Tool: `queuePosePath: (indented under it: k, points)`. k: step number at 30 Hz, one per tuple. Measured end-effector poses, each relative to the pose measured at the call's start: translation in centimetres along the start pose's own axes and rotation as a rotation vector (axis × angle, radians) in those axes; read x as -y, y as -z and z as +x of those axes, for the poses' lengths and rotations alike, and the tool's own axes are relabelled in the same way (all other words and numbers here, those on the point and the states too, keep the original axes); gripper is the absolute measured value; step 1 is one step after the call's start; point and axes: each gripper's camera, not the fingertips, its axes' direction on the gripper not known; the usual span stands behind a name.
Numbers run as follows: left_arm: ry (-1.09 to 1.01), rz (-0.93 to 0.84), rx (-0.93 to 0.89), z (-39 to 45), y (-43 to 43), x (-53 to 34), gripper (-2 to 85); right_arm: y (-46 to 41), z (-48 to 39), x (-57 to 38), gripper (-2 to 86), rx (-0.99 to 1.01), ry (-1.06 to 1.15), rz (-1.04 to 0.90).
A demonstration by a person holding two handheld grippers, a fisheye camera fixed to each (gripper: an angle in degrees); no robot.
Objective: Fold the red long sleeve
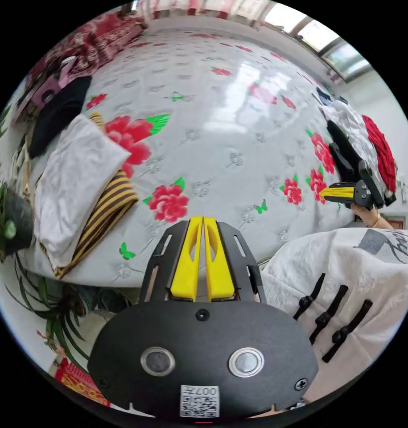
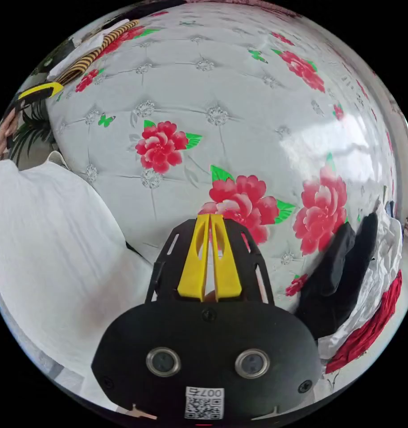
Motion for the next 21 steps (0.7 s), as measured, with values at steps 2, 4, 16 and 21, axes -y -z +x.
queuePosePath:
  k: [2,4,16,21]
  points:
    - [-0.118,-0.033,0.013,4.0,-1.2,2.4,-1.0,0.1,-0.7,-1.3,-0.2,0.016,-0.068,0.131]
    - [-0.245,-0.097,0.05,8.8,-3.0,4.9,-1.0,0.0,-0.9,-2.2,-0.2,0.058,-0.124,0.185]
    - [-0.33,-0.233,0.175,16.9,-7.9,6.9,-1.0,8.1,8.4,-20.0,2.6,-0.127,-0.645,0.683]
    - [-0.416,-0.278,0.24,18.9,-8.4,6.9,-0.9,17.3,16.9,-33.1,7.7,-0.439,-1.028,0.836]
